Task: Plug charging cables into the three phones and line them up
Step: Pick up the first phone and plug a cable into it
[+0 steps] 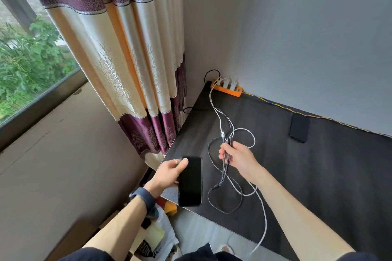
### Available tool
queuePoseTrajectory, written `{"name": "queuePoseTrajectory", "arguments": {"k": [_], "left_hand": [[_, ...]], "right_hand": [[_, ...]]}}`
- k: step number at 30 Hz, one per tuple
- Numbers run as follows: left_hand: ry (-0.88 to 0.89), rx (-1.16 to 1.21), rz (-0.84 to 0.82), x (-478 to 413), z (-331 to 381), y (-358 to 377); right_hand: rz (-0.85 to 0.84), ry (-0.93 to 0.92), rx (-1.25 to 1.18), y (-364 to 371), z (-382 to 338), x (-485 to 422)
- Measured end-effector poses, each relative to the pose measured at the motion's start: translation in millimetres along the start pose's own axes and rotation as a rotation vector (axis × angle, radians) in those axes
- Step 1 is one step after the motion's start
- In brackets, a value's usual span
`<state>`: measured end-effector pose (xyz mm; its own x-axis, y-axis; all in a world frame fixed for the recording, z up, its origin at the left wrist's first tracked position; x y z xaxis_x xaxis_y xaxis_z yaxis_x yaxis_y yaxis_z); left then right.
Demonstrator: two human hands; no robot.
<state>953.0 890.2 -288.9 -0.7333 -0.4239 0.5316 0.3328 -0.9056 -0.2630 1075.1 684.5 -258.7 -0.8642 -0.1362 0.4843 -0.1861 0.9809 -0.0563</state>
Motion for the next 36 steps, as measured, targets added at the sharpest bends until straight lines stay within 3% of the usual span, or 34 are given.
{"name": "queuePoseTrajectory", "arguments": {"k": [4,8,16,21,36], "left_hand": [[-0.224,0.526,0.094,-10.2,-7.4,-13.2],[-0.285,0.825,0.076,-13.6,2.4,-4.6],[-0.341,1.060,0.184,-12.9,5.0,12.8],[-0.423,1.164,0.135,-4.9,10.5,21.9],[-0.451,1.120,0.149,1.4,4.9,38.5]], "right_hand": [[-0.014,0.036,-0.104,-12.0,5.5,0.4],[0.013,0.049,-0.055,-12.8,20.6,8.0],[-0.088,0.101,-0.067,5.2,39.3,38.6],[-0.117,0.097,-0.092,6.1,33.1,51.0],[-0.194,0.119,-0.054,6.7,34.5,61.7]]}}
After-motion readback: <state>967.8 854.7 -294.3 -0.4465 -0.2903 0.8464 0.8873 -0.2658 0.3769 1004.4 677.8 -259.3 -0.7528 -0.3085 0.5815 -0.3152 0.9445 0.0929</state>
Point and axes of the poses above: each hand's wrist, its own x-axis away from the middle knuckle, its own y-axis out of the palm, z = x × y, the point moved 6 cm from there along -x, towards the middle knuckle, and after that the axes turned 12 degrees about z, right-handed, at the moved point
